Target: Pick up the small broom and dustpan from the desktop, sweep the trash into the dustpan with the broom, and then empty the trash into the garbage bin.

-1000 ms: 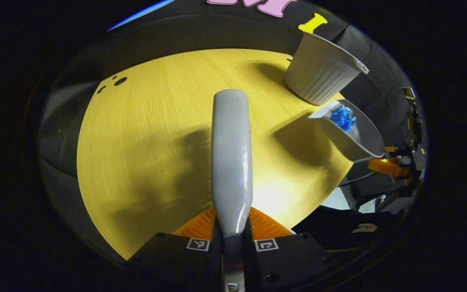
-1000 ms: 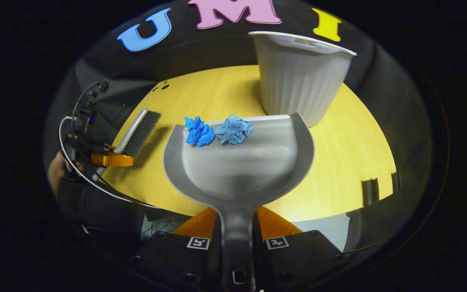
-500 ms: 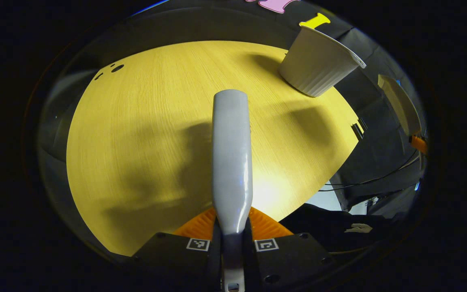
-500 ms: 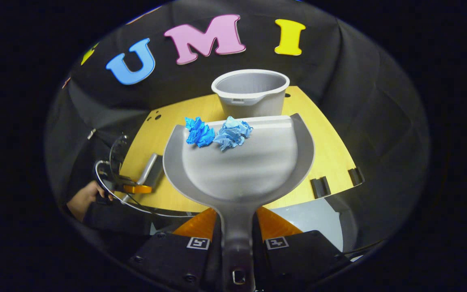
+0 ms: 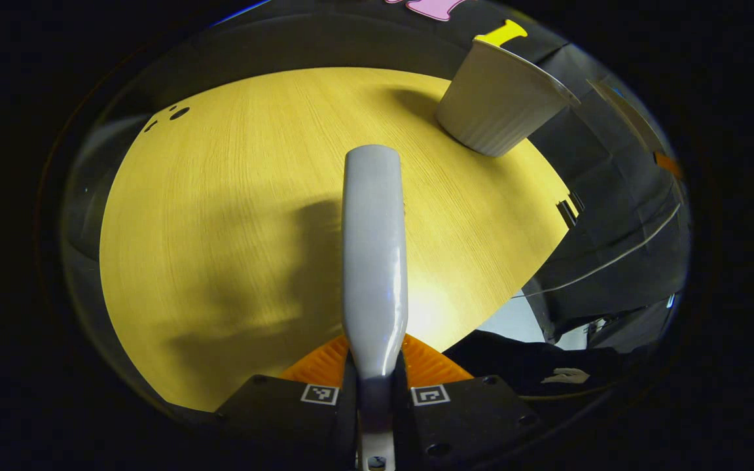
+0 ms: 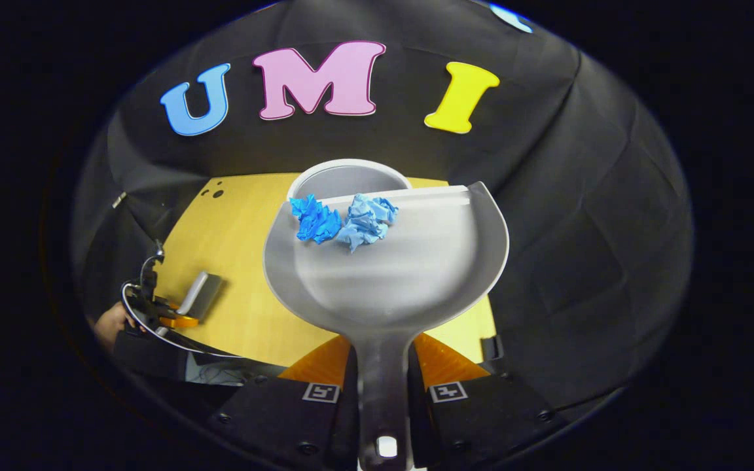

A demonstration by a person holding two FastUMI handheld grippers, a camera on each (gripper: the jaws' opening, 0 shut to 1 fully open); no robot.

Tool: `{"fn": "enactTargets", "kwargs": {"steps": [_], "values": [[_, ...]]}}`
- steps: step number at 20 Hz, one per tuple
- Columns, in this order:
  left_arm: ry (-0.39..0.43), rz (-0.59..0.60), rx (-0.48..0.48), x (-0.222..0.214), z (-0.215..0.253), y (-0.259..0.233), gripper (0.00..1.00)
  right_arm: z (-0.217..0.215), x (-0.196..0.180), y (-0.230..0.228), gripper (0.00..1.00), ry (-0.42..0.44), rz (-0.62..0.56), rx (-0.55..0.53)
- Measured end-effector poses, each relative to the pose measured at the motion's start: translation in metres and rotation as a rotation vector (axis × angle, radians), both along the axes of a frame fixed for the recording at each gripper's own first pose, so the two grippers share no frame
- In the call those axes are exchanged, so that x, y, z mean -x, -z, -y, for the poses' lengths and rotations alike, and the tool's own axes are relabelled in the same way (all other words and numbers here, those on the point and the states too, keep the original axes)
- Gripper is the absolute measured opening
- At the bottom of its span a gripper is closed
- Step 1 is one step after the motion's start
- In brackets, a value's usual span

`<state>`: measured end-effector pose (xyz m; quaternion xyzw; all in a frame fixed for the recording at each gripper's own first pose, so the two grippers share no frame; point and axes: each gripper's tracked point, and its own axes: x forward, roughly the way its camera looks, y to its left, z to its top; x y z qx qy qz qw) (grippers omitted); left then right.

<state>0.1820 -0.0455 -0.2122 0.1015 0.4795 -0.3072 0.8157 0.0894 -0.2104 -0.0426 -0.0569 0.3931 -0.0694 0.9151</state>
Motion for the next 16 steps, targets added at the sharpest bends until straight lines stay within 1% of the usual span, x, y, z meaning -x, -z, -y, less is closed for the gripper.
{"fn": "enactTargets", "kwargs": {"steps": [1, 4, 6, 8, 9, 10, 12, 13, 15, 16], "values": [[-0.014, -0.007, 0.016, 0.001, 0.002, -0.001, 0.26, 0.01, -0.015, -0.003, 0.35, -0.018, -0.008, 0.041], [-0.076, -0.011, 0.056, 0.002, 0.003, -0.004, 0.26, 0.035, -0.062, 0.001, 0.35, -0.066, -0.026, 0.149], [-0.135, -0.007, 0.071, 0.002, 0.006, -0.006, 0.26, 0.047, -0.091, 0.01, 0.35, -0.095, -0.04, 0.211], [-0.21, -0.013, 0.093, 0.0, 0.007, -0.009, 0.26, 0.048, -0.118, 0.018, 0.35, -0.156, -0.043, 0.26], [-0.254, -0.018, 0.104, -0.002, 0.006, -0.012, 0.29, 0.05, -0.131, 0.021, 0.35, -0.192, -0.036, 0.292], [-0.301, -0.025, 0.117, -0.003, 0.005, -0.014, 0.26, 0.05, -0.143, 0.023, 0.35, -0.232, -0.025, 0.324], [-0.389, -0.038, 0.136, -0.005, 0.004, -0.02, 0.26, 0.052, -0.164, 0.029, 0.35, -0.31, -0.011, 0.377], [-0.421, -0.036, 0.133, -0.006, 0.003, -0.023, 0.26, 0.05, -0.171, 0.035, 0.35, -0.342, -0.01, 0.393], [-0.459, -0.01, 0.102, -0.01, -0.001, -0.028, 0.26, 0.053, -0.184, 0.036, 0.35, -0.388, 0.009, 0.426], [-0.472, 0.003, 0.089, -0.013, -0.001, -0.03, 0.23, 0.055, -0.194, 0.041, 0.35, -0.403, 0.021, 0.452]]}}
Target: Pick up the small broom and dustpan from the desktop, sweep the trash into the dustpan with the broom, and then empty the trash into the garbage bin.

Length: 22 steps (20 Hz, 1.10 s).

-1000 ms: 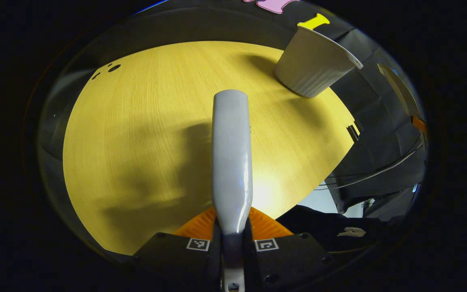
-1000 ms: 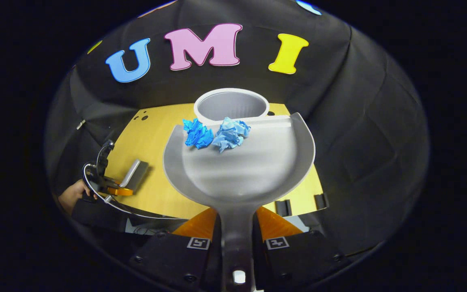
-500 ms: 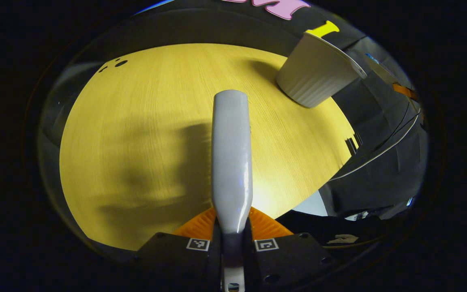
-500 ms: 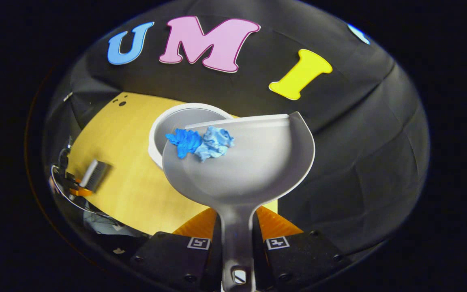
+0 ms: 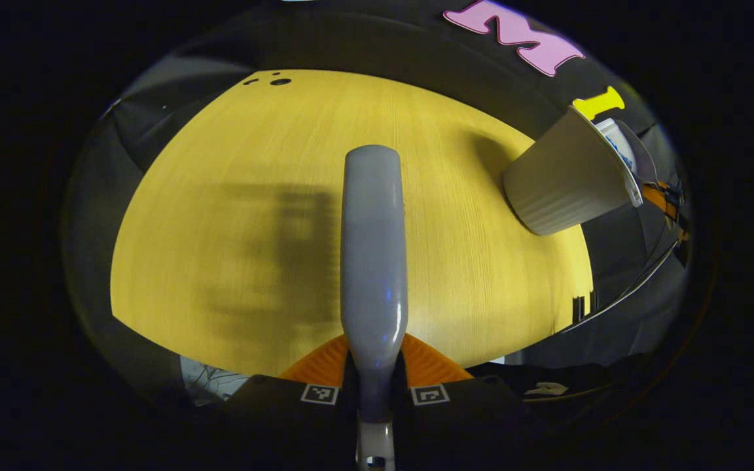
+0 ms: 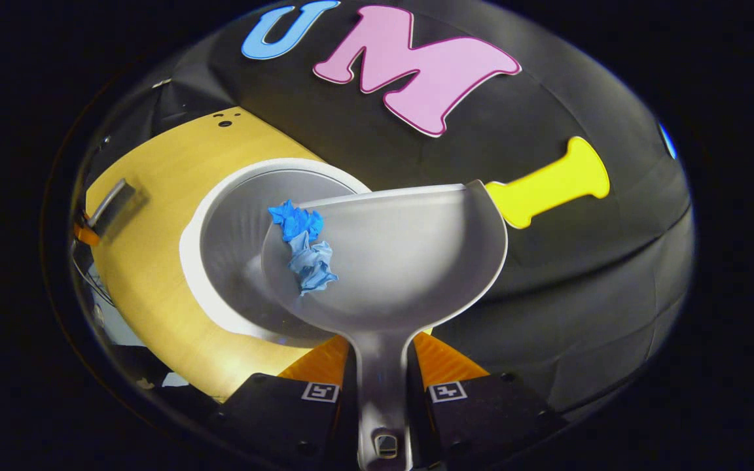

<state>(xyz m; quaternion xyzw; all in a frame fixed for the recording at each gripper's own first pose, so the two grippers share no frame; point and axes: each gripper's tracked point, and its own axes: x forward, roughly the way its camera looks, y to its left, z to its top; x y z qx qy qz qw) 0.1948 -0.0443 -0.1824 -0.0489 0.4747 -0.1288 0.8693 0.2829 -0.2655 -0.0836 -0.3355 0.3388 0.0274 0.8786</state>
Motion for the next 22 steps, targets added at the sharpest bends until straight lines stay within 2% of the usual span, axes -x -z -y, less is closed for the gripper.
{"fn": "enactTargets", "kwargs": {"steps": [1, 3, 5, 8, 12, 13, 15, 18, 19, 22], "values": [[-0.017, 0.006, -0.008, -0.002, 0.001, -0.002, 0.29, 0.001, -0.006, 0.0, 0.35, -0.016, 0.014, 0.039], [-0.035, 0.005, 0.012, 0.0, 0.006, -0.006, 0.26, 0.003, -0.017, -0.011, 0.35, -0.065, 0.071, 0.183], [-0.012, 0.008, 0.033, 0.003, 0.013, -0.012, 0.29, -0.005, -0.02, -0.019, 0.35, -0.147, 0.109, 0.324], [0.044, 0.02, 0.032, 0.004, 0.027, -0.013, 0.26, -0.022, -0.016, -0.02, 0.35, -0.255, 0.116, 0.502], [0.096, 0.043, 0.056, 0.0, 0.034, -0.017, 0.26, -0.013, -0.001, -0.028, 0.35, -0.289, 0.114, 0.688], [0.103, 0.047, 0.064, -0.002, 0.035, -0.019, 0.29, -0.006, 0.008, -0.035, 0.35, -0.298, 0.117, 0.725], [0.116, 0.054, 0.075, -0.001, 0.035, -0.018, 0.26, 0.008, 0.024, -0.038, 0.35, -0.338, 0.118, 0.811], [0.125, 0.047, 0.084, 0.001, 0.033, -0.015, 0.26, 0.002, 0.02, -0.037, 0.34, -0.332, 0.121, 0.84], [0.126, 0.048, 0.081, 0.001, 0.031, -0.016, 0.29, 0.001, 0.019, -0.037, 0.35, -0.309, 0.125, 0.823], [0.119, 0.058, 0.077, 0.002, 0.031, -0.017, 0.26, 0.005, 0.018, -0.039, 0.35, -0.227, 0.104, 0.742]]}}
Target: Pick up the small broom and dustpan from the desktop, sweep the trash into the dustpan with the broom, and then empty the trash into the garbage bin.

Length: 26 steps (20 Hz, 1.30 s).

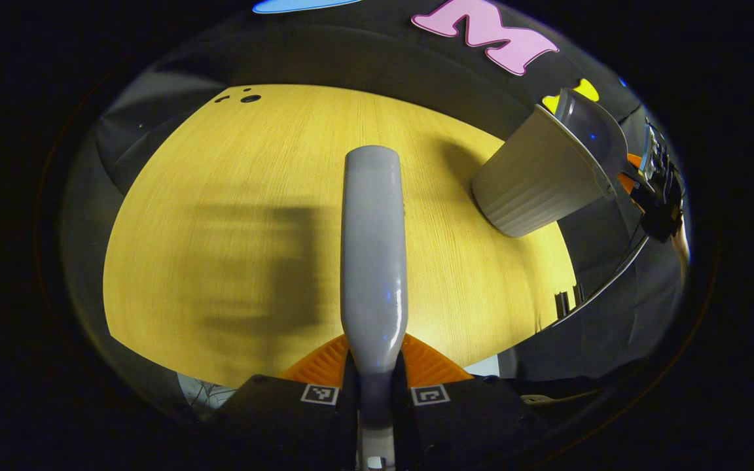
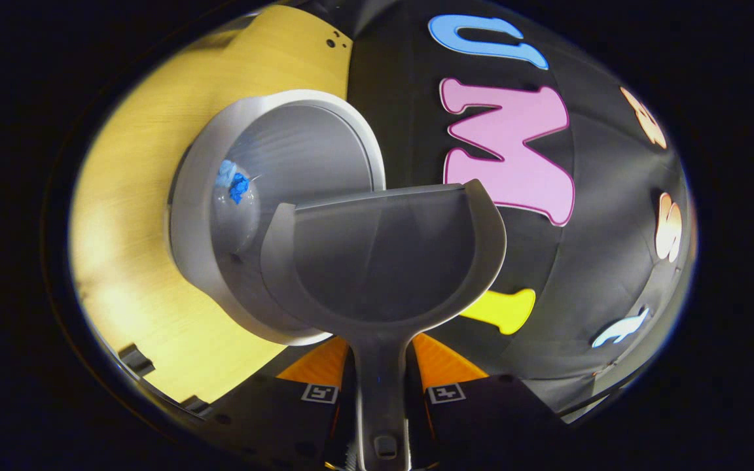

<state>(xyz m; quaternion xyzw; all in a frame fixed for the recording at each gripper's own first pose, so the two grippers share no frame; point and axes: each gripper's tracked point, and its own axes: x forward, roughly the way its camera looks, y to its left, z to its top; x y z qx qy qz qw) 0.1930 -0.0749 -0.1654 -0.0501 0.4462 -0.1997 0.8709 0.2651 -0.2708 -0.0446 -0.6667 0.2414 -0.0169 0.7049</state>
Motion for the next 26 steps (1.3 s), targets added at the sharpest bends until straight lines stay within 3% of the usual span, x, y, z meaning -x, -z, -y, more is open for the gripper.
{"fn": "enactTargets", "kwargs": {"steps": [5, 7, 10, 12, 16, 20, 26], "values": [[-0.023, 0.047, -0.015, -0.004, -0.009, -0.003, 0.26, 0.013, 0.016, 0.006, 0.35, 0.23, 0.011, -0.368], [-0.029, 0.048, -0.005, -0.003, -0.012, -0.004, 0.26, 0.016, 0.03, 0.003, 0.35, 0.341, 0.062, -0.547], [-0.041, 0.032, 0.023, -0.001, -0.02, -0.003, 0.26, 0.006, 0.037, 0.009, 0.35, 0.493, 0.122, -0.896], [-0.046, 0.034, 0.021, -0.002, -0.027, -0.003, 0.26, 0.004, 0.041, 0.004, 0.35, 0.55, 0.151, -1.029], [-0.05, 0.048, 0.013, -0.002, -0.032, -0.005, 0.26, 0.005, 0.04, -0.002, 0.35, 0.604, 0.195, -1.21], [-0.072, 0.057, 0.001, -0.003, -0.035, -0.007, 0.26, 0.004, 0.035, -0.021, 0.35, 0.633, 0.239, -1.578], [-0.108, 0.077, -0.047, -0.004, -0.039, -0.006, 0.26, -0.015, 0.029, -0.032, 0.35, 0.483, 0.181, -1.711]]}}
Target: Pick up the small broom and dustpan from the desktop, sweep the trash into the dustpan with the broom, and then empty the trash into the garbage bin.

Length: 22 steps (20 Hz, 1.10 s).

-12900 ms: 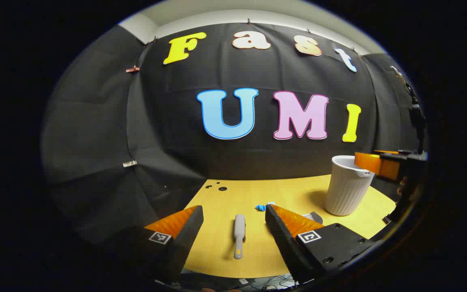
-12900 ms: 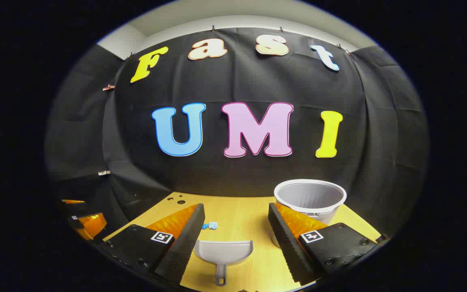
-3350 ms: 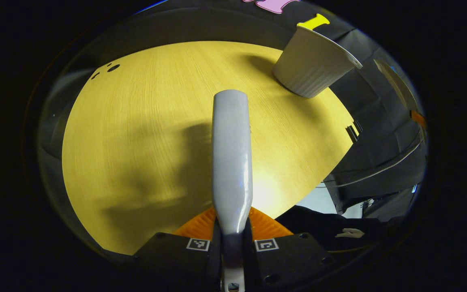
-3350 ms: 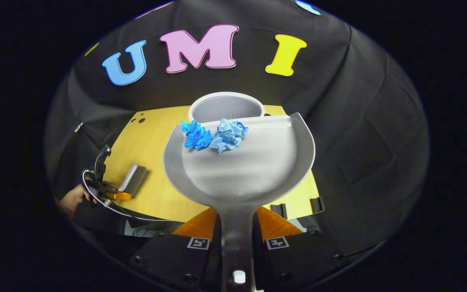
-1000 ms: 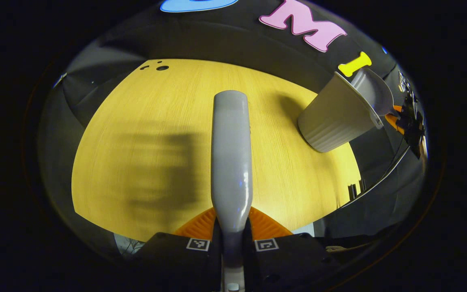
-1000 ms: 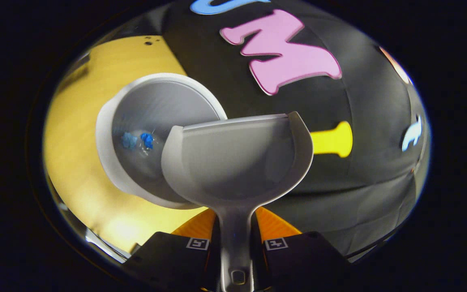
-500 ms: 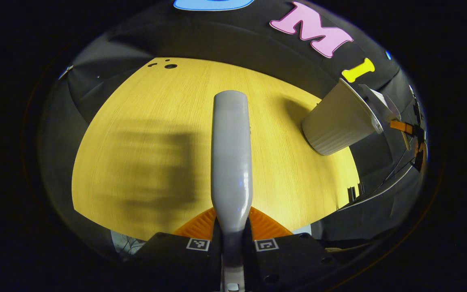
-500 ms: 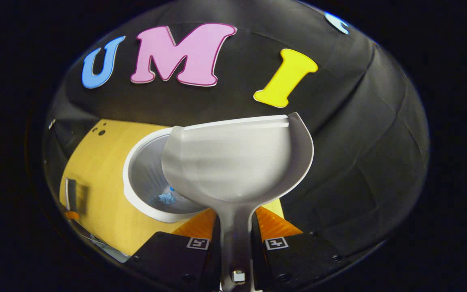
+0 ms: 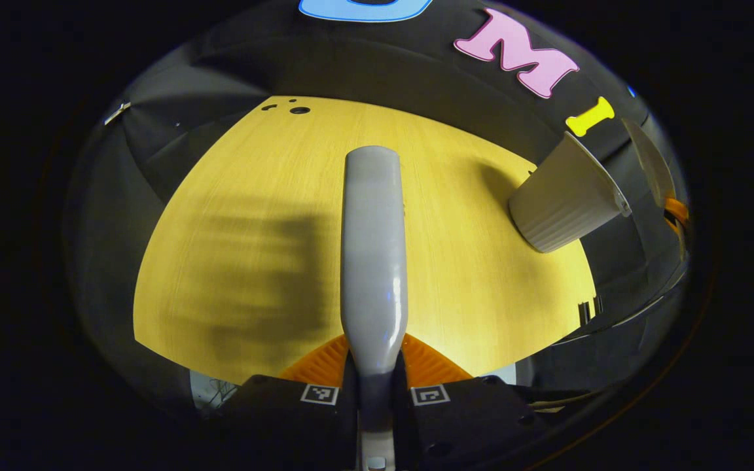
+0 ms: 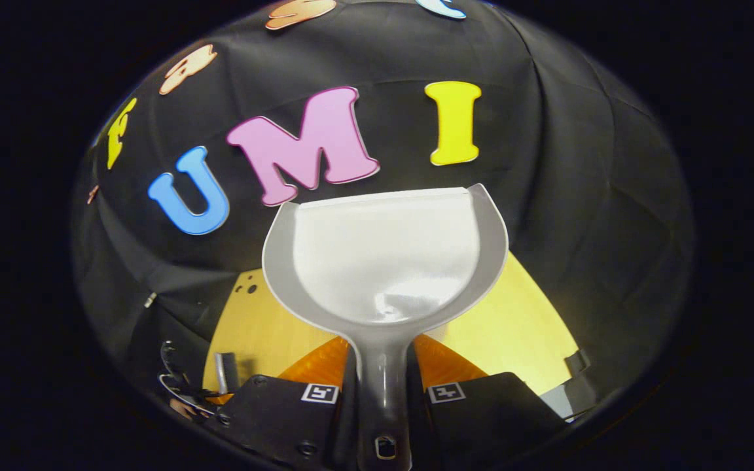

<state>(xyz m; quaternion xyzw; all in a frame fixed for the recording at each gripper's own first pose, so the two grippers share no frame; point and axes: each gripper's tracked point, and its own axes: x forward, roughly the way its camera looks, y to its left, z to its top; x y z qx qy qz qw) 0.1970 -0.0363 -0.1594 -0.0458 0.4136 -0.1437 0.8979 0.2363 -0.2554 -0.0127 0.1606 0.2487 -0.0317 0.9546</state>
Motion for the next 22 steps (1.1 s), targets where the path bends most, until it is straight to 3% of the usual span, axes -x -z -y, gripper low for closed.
{"fn": "enactTargets", "kwargs": {"steps": [6, 9, 13, 16, 19, 22], "values": [[-0.033, -0.002, -0.059, 0.0, -0.003, -0.001, 0.26, -0.016, -0.003, 0.01, 0.34, -0.22, -0.016, -0.012], [-0.068, 0.005, -0.06, -0.002, -0.001, 0.0, 0.26, -0.023, -0.005, 0.032, 0.35, -0.336, -0.089, -0.028], [-0.099, -0.021, -0.049, -0.003, 0.003, 0.004, 0.26, -0.036, -0.021, 0.059, 0.35, -0.449, -0.216, 0.034], [-0.102, -0.03, -0.085, -0.007, -0.001, 0.004, 0.26, -0.041, -0.03, 0.085, 0.35, -0.483, -0.304, 0.024], [-0.098, -0.028, -0.125, -0.024, -0.009, 0.003, 0.29, -0.039, -0.031, 0.125, 0.35, -0.466, -0.378, 0.023], [-0.094, -0.031, -0.162, -0.051, -0.016, 0.008, 0.26, -0.033, -0.038, 0.164, 0.35, -0.426, -0.419, 0.046]]}}
